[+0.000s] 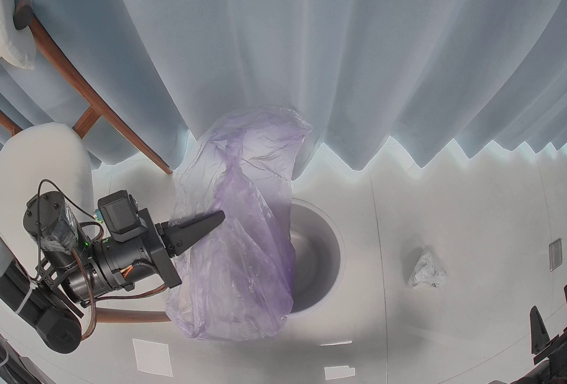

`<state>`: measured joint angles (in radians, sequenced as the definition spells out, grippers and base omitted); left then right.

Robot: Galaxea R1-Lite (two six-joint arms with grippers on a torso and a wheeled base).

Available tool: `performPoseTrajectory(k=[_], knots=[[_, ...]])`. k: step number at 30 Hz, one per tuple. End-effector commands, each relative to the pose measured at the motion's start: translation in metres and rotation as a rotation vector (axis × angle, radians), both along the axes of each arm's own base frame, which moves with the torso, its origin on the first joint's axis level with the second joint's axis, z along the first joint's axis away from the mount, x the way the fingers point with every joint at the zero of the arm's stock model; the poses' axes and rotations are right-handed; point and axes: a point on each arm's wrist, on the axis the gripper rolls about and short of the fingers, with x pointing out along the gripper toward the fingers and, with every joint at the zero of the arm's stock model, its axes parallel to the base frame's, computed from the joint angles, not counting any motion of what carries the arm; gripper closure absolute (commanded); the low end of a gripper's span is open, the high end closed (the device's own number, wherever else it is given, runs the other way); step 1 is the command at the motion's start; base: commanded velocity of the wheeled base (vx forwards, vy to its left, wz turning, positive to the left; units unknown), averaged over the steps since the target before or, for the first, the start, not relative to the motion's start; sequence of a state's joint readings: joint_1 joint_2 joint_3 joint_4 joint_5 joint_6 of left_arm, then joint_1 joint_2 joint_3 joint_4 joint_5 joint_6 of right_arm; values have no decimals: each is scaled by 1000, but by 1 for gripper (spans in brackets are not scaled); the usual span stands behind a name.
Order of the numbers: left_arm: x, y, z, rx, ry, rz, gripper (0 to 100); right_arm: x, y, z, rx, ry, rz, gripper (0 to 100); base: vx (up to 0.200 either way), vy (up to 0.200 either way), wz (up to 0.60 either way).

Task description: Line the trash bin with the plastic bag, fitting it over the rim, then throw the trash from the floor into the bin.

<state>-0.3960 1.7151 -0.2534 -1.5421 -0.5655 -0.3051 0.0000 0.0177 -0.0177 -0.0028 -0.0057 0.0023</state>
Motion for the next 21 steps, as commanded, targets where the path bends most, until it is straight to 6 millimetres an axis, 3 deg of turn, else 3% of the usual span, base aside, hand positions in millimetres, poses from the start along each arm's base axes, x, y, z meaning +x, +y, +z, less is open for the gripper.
performPoseTrajectory(k=[1, 9, 21], knots=[[1, -5, -9, 28, 17, -14, 100, 0, 0, -5, -1, 0, 0, 0, 0, 0, 0], [-16, -12, -21, 91, 22, -73, 100, 0, 0, -5, 1, 0, 0, 0, 0, 0, 0], [-28, -9, -8, 69, -30, -77, 100, 0, 0, -5, -1, 0, 0, 0, 0, 0, 0]])
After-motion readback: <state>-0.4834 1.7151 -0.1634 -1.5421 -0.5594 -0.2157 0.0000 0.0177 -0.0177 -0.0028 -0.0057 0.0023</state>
